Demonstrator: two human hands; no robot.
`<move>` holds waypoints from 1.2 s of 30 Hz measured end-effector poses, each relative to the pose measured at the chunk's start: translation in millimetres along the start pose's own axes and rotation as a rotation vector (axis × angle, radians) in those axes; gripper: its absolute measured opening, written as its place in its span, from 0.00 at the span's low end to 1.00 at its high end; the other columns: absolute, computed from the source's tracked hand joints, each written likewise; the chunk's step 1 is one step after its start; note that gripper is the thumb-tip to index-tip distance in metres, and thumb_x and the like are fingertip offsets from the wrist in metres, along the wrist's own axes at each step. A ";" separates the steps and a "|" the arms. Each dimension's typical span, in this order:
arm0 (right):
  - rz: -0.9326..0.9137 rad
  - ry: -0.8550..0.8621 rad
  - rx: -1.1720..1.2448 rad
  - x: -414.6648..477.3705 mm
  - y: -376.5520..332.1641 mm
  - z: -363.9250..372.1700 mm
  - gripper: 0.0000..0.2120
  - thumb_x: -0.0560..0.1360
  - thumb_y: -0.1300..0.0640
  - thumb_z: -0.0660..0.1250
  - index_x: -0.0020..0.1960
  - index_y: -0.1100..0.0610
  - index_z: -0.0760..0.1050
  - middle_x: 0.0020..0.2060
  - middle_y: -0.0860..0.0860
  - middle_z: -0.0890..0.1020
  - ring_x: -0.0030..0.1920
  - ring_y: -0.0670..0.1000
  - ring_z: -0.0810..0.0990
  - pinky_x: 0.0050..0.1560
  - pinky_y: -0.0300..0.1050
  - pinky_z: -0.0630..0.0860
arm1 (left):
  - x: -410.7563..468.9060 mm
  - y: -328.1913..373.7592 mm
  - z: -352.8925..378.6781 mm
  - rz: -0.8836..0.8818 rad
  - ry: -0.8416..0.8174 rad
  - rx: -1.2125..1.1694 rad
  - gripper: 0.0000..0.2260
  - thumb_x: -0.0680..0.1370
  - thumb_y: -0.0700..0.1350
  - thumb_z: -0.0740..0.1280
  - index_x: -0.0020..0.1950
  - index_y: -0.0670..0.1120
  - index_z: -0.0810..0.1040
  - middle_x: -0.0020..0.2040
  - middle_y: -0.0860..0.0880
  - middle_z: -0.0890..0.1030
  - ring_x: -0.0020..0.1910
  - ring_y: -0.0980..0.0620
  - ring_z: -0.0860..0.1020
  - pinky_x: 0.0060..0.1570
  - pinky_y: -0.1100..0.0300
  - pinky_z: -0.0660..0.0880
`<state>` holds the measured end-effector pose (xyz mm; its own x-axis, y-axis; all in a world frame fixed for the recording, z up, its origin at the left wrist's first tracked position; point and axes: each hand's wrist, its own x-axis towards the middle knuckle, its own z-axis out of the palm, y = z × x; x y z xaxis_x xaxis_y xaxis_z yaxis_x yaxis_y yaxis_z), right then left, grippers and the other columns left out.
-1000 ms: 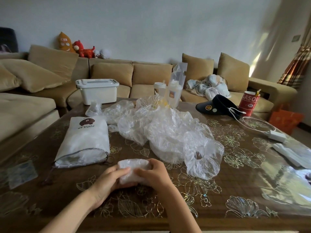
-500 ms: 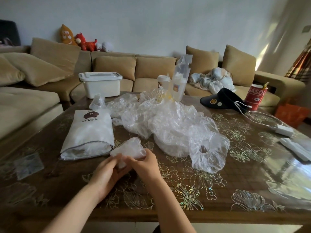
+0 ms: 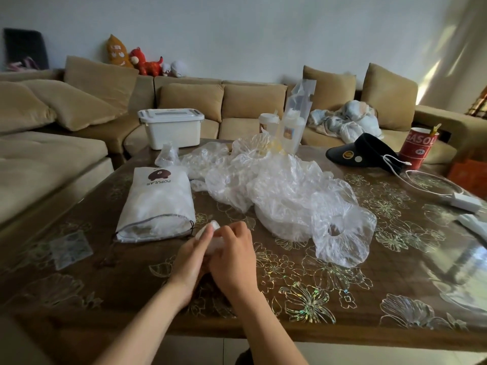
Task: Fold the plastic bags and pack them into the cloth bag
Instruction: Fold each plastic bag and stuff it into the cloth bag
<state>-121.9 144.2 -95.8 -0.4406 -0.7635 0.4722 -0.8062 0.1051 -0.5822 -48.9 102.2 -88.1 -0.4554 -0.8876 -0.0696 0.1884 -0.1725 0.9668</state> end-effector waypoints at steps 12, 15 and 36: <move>0.535 -0.258 0.760 13.4 15.2 -30.7 0.08 0.77 0.59 0.64 0.55 0.59 0.75 0.42 0.51 0.80 0.39 0.45 0.77 0.41 0.35 0.75 | 4.2 -15.4 -3.1 0.056 0.177 0.278 0.08 0.80 0.47 0.62 0.52 0.46 0.78 0.47 0.45 0.82 0.48 0.48 0.79 0.48 0.57 0.75; 0.419 -0.346 0.618 11.2 12.8 -24.2 0.04 0.74 0.61 0.68 0.48 0.58 0.75 0.37 0.48 0.79 0.35 0.42 0.77 0.34 0.30 0.73 | -0.7 -10.4 -4.0 0.096 0.181 0.341 0.07 0.80 0.46 0.61 0.48 0.47 0.77 0.44 0.47 0.80 0.45 0.50 0.78 0.39 0.64 0.70; 0.454 -0.449 0.548 34.1 -61.1 55.6 0.02 0.73 0.60 0.65 0.44 0.54 0.74 0.39 0.51 0.78 0.41 0.51 0.77 0.33 0.37 0.71 | 24.9 6.5 -133.4 0.374 0.249 1.137 0.21 0.80 0.45 0.51 0.71 0.41 0.67 0.74 0.42 0.64 0.71 0.43 0.65 0.69 0.49 0.62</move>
<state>-65.7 76.3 -80.9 -0.3834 -0.9149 -0.1265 -0.2319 0.2279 -0.9457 57.1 21.9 -116.3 -0.3340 -0.8812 0.3345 -0.6526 0.4722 0.5926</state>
